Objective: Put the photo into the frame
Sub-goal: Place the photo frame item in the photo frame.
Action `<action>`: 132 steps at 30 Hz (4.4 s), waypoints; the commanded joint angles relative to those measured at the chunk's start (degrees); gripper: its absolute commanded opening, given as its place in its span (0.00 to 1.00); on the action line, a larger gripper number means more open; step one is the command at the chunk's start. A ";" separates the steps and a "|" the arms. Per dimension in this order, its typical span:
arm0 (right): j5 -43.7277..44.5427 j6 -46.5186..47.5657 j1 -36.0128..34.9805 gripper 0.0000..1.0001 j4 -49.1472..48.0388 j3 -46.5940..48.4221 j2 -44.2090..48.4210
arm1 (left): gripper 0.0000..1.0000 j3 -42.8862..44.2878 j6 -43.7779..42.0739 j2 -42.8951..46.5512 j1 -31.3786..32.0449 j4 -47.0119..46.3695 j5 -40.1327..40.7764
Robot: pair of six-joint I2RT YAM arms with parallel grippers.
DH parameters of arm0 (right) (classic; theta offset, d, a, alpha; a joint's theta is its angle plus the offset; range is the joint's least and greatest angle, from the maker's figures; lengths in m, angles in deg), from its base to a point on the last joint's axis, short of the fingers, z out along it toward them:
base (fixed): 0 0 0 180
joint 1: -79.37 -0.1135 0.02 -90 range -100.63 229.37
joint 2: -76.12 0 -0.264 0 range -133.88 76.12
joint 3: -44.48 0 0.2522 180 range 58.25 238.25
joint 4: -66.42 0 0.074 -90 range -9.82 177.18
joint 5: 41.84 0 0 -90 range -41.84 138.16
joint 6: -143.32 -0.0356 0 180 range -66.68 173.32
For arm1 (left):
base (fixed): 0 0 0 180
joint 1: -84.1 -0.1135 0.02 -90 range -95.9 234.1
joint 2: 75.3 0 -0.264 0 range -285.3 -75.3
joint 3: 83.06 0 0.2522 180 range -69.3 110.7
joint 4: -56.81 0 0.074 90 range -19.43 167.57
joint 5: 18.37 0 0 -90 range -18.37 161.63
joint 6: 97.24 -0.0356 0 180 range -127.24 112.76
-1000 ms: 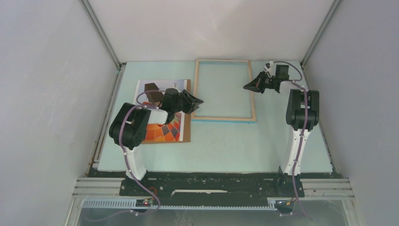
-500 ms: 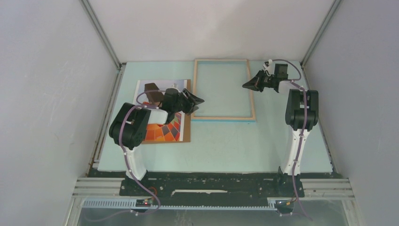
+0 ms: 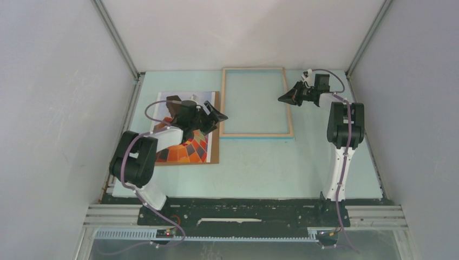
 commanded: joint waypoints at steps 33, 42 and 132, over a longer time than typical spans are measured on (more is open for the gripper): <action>1.67 -0.43 -2.01 0.11 1.19 3.78 -1.19 | 0.85 9.76 -5.09 -6.79 -0.73 5.09 4.75; 5.22 2.67 -2.29 0.29 5.51 5.16 0.05 | 0.86 8.62 -5.71 -3.89 -0.72 5.56 4.65; 40.53 17.10 -8.07 0.78 30.01 3.59 19.03 | 0.93 29.67 -24.44 -4.29 7.83 23.42 17.03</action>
